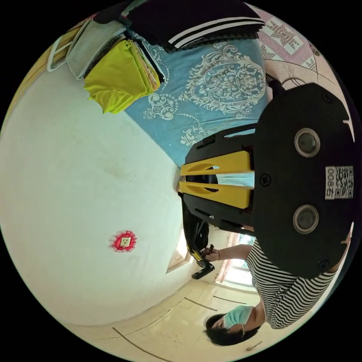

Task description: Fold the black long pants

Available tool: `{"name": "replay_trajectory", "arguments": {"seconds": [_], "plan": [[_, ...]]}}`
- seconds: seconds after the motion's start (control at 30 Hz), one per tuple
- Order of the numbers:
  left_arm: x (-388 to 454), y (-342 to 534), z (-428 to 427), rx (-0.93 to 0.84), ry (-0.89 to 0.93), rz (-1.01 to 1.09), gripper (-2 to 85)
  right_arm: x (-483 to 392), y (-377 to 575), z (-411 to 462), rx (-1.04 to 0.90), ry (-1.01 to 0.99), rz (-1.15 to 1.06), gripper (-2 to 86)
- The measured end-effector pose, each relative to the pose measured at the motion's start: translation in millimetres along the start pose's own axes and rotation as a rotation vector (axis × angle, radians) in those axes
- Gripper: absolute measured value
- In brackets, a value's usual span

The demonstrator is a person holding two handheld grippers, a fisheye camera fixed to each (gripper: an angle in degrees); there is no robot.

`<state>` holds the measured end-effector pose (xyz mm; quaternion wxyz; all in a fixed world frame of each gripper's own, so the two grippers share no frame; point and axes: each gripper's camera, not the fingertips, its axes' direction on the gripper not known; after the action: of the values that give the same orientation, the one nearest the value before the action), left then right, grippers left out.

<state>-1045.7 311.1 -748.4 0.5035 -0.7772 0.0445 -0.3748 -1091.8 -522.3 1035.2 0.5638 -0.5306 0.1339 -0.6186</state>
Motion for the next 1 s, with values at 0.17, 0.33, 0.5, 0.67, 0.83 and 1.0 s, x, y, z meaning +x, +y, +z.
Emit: {"name": "replay_trajectory", "arguments": {"seconds": [0.17, 0.33, 0.5, 0.67, 0.83, 1.0], "plan": [[21, -34, -3, -0.059, -0.036, 0.103, -0.3, -151, -31, 63, -0.137, -0.092, -0.393, 10.1], [37, -44, 0, -0.089, -0.065, 0.133, -0.3, -299, -37, 151, -0.316, -0.078, -0.744, 11.0], [50, -31, 13, -0.111, -0.060, 0.122, -0.2, -389, -25, 205, -0.333, 0.067, -0.928, 11.0], [63, 1, 33, -0.087, -0.038, 0.083, 0.1, -438, -20, 242, -0.391, 0.149, -0.973, 5.0], [78, 48, 62, -0.040, -0.037, 0.025, 2.0, -490, -22, 249, -0.382, 0.191, -1.034, 3.0], [81, 136, 87, 0.148, 0.114, -0.190, 6.1, -548, -32, 255, -0.403, 0.233, -1.103, 2.4]]}}
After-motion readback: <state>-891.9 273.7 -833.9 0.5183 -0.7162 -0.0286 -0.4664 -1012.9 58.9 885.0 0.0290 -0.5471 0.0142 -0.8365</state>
